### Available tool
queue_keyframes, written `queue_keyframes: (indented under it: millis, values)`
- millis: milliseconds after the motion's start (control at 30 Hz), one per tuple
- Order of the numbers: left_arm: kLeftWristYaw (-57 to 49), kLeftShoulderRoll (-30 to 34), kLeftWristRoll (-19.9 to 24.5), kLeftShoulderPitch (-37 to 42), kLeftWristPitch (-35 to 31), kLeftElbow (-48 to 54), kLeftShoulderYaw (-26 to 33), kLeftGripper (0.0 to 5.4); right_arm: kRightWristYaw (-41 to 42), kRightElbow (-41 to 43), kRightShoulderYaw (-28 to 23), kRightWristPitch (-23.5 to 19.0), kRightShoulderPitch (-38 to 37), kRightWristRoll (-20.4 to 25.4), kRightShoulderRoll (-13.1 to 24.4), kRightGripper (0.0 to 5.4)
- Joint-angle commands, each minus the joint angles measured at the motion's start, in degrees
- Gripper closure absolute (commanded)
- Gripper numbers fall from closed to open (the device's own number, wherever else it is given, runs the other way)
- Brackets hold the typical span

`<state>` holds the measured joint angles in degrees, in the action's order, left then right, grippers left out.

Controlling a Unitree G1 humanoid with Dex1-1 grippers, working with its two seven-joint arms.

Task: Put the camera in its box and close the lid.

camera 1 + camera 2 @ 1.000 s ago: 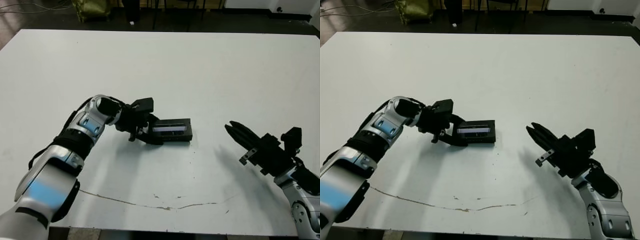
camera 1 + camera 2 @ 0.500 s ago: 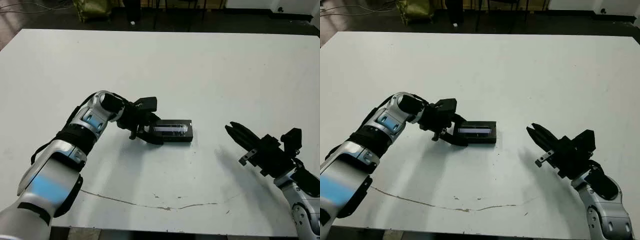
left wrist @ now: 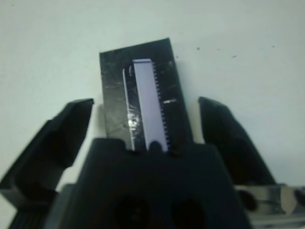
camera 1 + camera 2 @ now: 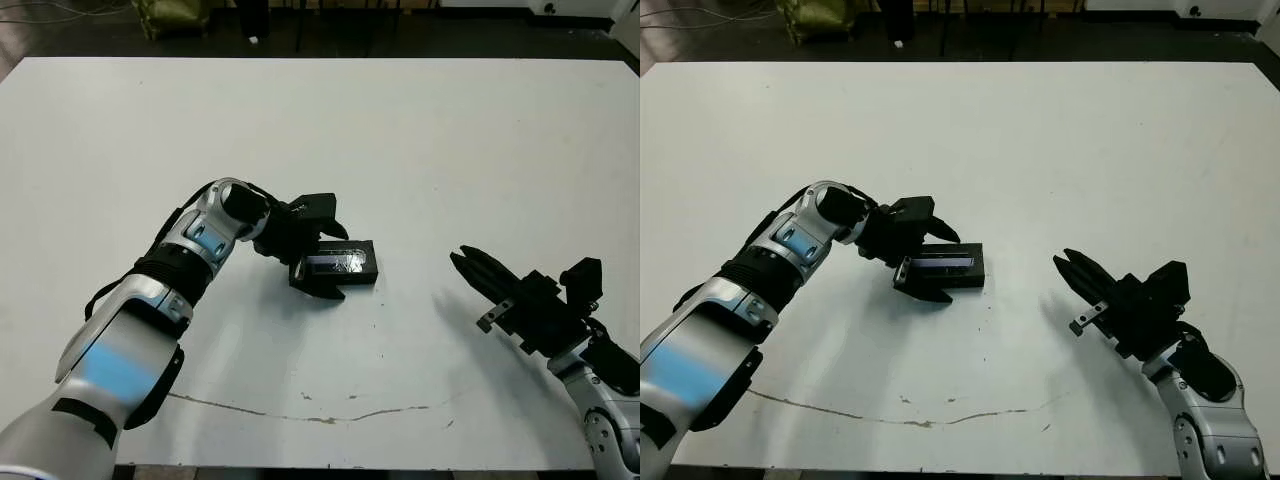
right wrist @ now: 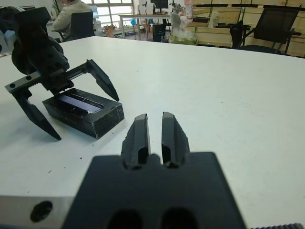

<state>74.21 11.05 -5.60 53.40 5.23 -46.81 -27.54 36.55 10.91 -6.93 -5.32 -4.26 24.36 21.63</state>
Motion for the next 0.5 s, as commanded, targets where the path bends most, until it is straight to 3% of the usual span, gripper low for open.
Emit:
queue_keyframes:
  millis: [33, 367, 500]
  values:
    - [1.84, 0.58, -2.33, -2.83, -2.79, -0.83, -1.89, 0.01, 0.58, -0.88, 0.08, -0.48, -0.31, -0.14, 0.37, 5.40]
    - [1.61, 1.80, -1.76, -4.33, 1.54, -0.12, -1.06, 0.01, 1.24, -1.53, 0.18, -0.05, 0.06, -0.05, 0.32, 5.40]
    - [2.48, 1.75, -0.12, -3.89, 0.34, -0.60, 0.71, 0.01, 1.49, -1.60, 0.11, -0.26, 0.04, 0.04, 0.30, 5.40]
